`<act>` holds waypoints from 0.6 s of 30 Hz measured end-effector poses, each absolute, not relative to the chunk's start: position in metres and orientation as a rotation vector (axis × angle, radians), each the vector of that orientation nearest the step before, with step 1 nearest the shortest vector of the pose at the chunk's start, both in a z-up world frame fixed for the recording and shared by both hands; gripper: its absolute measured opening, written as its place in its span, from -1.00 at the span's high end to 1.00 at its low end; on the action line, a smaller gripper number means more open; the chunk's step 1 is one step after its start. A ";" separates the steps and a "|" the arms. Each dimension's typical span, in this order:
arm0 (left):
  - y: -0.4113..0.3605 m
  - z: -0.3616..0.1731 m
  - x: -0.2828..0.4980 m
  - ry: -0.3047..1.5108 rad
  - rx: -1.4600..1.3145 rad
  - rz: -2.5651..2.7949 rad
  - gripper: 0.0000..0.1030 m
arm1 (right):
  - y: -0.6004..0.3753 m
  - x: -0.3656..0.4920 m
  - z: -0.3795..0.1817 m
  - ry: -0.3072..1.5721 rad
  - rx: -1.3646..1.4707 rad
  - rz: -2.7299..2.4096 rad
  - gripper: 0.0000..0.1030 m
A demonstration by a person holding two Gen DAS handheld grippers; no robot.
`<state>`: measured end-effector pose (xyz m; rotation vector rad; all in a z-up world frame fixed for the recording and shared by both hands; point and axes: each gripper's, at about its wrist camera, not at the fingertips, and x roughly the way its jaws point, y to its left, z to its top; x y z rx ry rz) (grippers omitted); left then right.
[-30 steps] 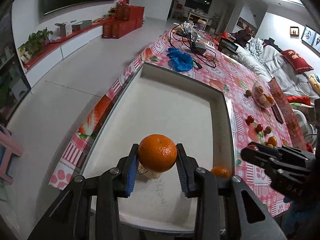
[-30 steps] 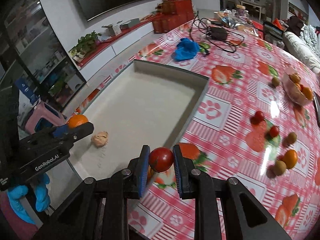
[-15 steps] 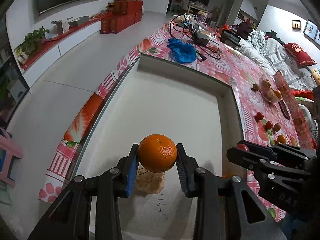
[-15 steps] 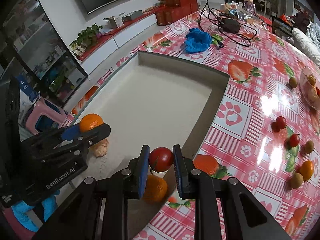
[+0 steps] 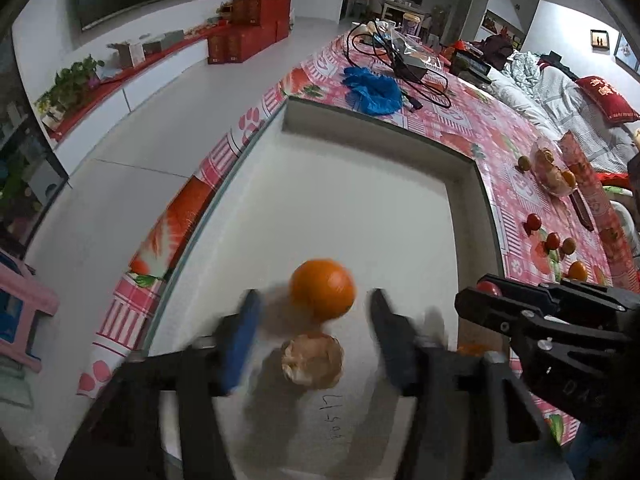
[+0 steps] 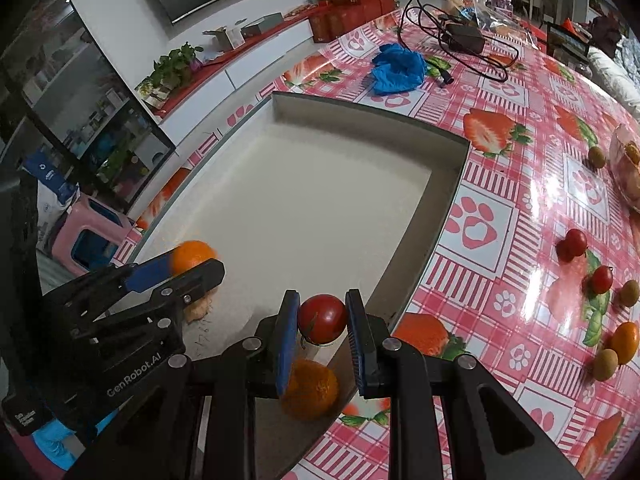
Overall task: Organize fruits
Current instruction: 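Lower into the tray and open the left gripper while the right gripper releases the tomato, then swing both open grippers back over the tablecloth toward the remaining fruits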
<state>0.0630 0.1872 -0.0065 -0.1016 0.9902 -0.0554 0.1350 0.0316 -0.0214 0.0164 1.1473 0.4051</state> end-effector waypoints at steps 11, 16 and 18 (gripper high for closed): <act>0.185 0.001 0.060 1.003 -0.101 -0.038 -0.55 | 0.016 0.129 -0.006 1.106 0.042 0.376 -0.46; 0.176 0.009 0.054 0.998 -0.082 -0.042 -0.55 | -0.001 0.122 0.004 1.074 0.065 0.356 -0.59; 0.169 0.013 0.053 0.994 -0.067 -0.050 -0.55 | -0.011 0.120 0.005 1.072 0.075 0.339 -0.59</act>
